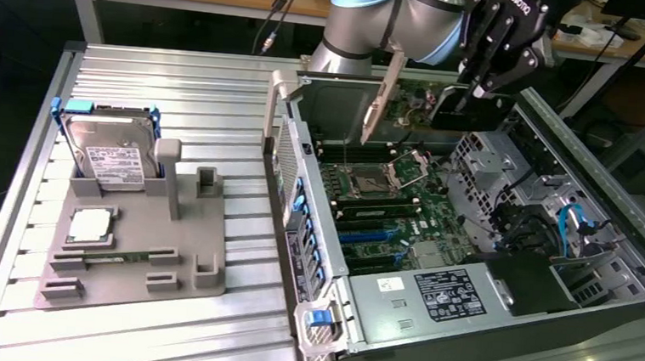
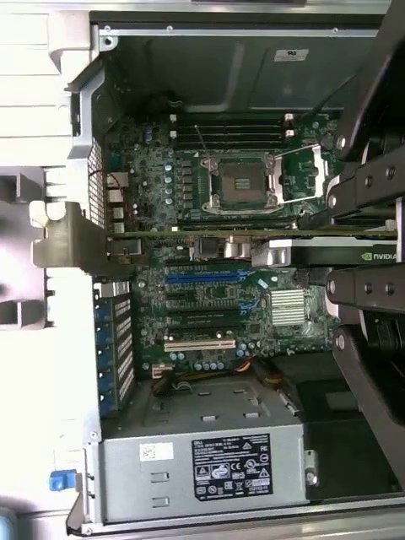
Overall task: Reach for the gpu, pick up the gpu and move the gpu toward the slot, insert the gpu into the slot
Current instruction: 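Insert the gpu into the slot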
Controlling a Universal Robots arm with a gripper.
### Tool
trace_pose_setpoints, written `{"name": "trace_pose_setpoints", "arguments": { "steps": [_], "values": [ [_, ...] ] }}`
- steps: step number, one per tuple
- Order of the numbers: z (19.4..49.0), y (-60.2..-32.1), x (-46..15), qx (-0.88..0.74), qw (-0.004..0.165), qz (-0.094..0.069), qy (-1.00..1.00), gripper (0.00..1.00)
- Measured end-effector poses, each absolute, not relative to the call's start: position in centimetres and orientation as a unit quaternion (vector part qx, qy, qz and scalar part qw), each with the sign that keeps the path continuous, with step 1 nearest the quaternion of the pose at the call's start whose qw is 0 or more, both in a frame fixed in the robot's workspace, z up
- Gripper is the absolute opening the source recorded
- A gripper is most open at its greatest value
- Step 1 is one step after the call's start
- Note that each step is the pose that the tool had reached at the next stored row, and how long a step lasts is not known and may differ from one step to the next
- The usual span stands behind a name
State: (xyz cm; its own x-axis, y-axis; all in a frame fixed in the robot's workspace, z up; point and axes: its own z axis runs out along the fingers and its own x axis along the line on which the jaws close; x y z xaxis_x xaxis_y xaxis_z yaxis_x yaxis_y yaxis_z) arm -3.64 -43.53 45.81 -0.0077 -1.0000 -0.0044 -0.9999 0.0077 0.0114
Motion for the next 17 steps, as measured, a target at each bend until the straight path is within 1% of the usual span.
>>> {"name": "trace_pose_setpoints", "arguments": {
  "steps": [10,17],
  "values": [
    [45.8,-43.5,-3.6,0.735,0.003,-0.005,-0.678,0.27],
    [45.8,-43.5,-1.6,0.736,0.003,-0.006,-0.677,0.27]
  ]
}}
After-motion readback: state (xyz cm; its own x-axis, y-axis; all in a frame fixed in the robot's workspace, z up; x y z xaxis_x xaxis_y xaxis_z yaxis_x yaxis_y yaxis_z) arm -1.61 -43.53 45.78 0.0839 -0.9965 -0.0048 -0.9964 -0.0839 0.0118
